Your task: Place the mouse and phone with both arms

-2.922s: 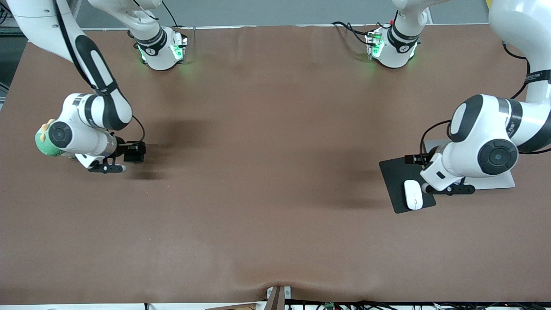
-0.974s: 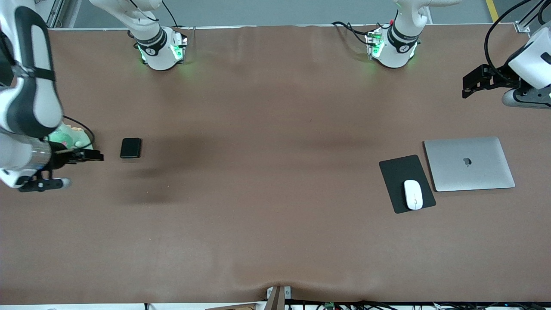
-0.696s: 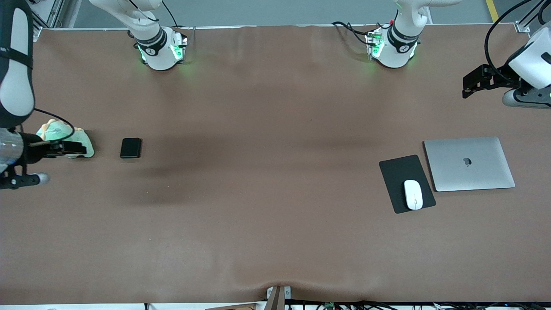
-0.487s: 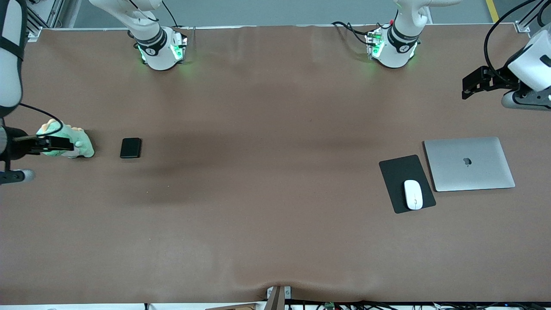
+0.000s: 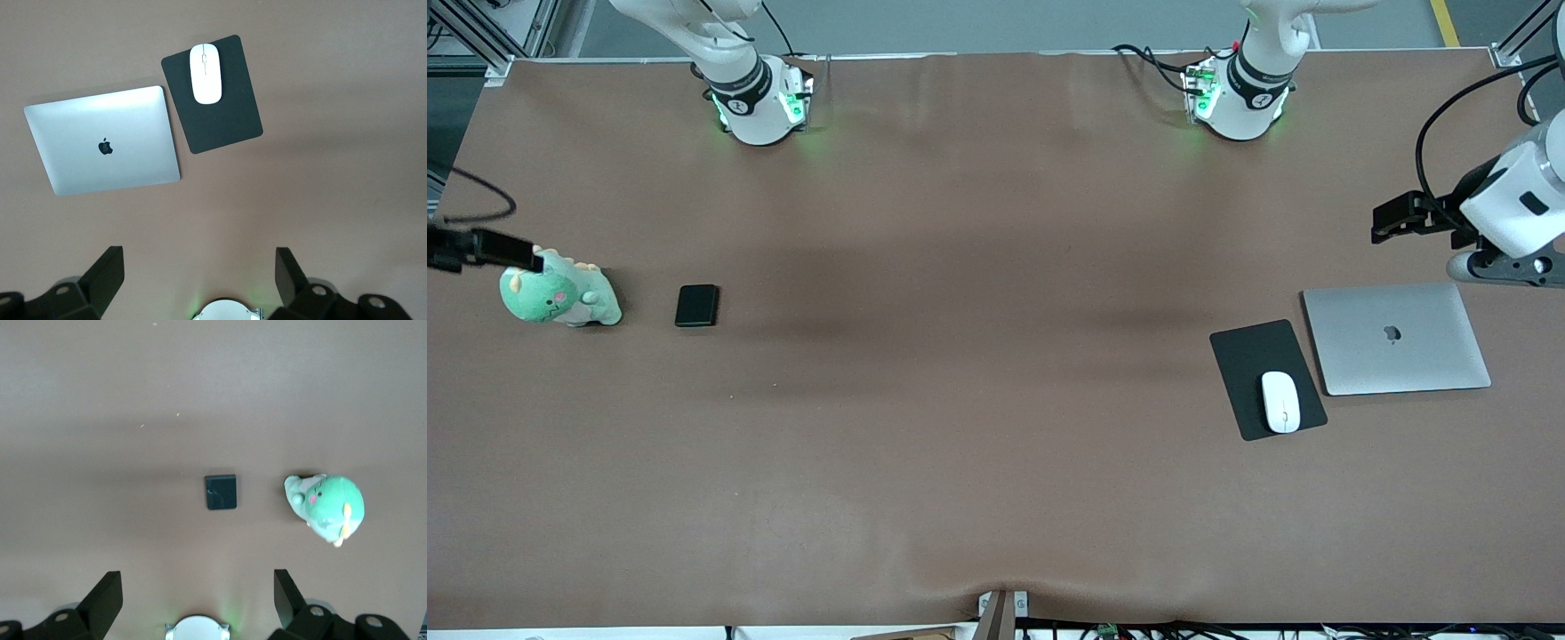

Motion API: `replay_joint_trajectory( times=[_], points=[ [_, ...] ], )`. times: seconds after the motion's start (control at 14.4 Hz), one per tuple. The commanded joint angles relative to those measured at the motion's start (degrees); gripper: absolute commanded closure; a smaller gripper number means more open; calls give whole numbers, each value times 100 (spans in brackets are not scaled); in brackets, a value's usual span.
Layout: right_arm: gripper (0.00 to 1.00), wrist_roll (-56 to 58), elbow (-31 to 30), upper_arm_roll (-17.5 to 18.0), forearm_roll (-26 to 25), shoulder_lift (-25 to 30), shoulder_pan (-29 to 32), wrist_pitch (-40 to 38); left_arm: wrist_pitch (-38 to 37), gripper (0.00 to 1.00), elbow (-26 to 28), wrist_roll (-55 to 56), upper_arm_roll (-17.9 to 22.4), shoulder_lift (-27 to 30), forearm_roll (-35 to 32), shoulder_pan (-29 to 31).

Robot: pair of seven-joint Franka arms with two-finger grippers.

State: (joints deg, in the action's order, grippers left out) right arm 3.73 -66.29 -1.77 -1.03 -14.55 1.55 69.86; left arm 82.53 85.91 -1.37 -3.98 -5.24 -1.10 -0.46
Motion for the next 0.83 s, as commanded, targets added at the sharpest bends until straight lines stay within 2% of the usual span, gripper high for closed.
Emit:
replay_joint_trajectory(
  times=[0.0,0.14,0.35,0.56,0.77],
  points=[
    [0,-126,-462,45,41,626,-84,-192,105,0,-39,49,12,85,84,11],
    [0,-118,-1024,36,42,987,-84,27,105,0,-30,49,12,137,57,19],
    [0,-118,-1526,45,50,1287,-75,133,105,0,-39,57,3,146,39,11],
    [0,-118,-1931,36,50,1586,-84,370,105,0,-30,66,-32,217,39,-16],
    [0,-118,-2037,45,42,1648,-84,371,105,0,-22,66,-41,234,31,-25]
  ],
)
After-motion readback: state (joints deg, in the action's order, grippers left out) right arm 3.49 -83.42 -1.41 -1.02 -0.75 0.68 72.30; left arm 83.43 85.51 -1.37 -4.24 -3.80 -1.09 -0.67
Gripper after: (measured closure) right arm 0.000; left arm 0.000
